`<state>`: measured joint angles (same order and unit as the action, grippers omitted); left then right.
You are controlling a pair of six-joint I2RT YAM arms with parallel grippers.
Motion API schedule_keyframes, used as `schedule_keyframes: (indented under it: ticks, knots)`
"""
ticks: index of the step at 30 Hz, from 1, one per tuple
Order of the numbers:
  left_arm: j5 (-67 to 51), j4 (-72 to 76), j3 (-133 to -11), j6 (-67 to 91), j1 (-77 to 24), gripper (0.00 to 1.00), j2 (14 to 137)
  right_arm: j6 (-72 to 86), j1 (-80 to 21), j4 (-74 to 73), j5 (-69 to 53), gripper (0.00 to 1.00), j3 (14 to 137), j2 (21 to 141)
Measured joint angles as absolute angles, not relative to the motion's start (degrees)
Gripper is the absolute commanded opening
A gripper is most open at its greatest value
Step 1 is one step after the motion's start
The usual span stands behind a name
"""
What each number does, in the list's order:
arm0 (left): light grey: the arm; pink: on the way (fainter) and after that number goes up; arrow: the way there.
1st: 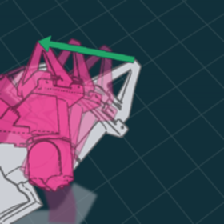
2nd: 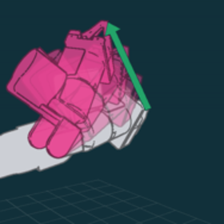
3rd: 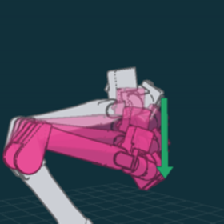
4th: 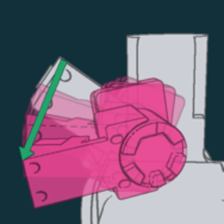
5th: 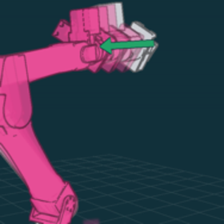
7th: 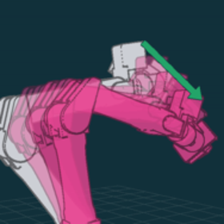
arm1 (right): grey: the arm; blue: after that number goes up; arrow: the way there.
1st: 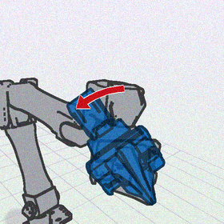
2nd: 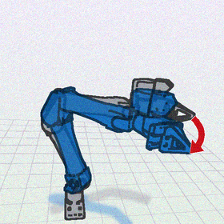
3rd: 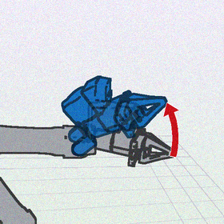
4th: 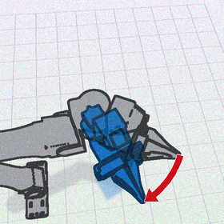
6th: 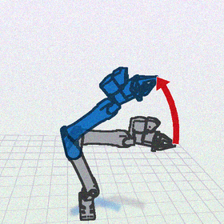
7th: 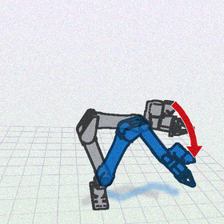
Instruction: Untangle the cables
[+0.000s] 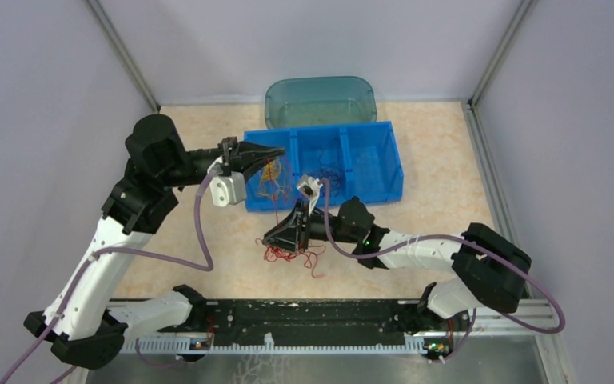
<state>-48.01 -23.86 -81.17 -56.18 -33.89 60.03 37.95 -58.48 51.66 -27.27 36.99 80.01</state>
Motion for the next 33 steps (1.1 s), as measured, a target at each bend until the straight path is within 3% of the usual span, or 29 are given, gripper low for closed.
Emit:
schedule_keyframes:
  ticks: [13,22,33]
  knots:
    - [-47.9,-17.5,-93.9,-54.8,-34.0,0.0,64.4,33.9,-58.5,50.3,-21.4,0.32,26.9,79.9]
    - [-46.2,-3.9,-97.5,-54.8,-34.0,0.0,66.7,31.0,-58.7,49.2,-15.9,0.39,23.3,79.9]
    - [-43.7,10.4,-110.8,-57.8,-34.0,0.0,73.3,29.5,-58.7,49.2,-12.4,0.48,22.1,80.1]
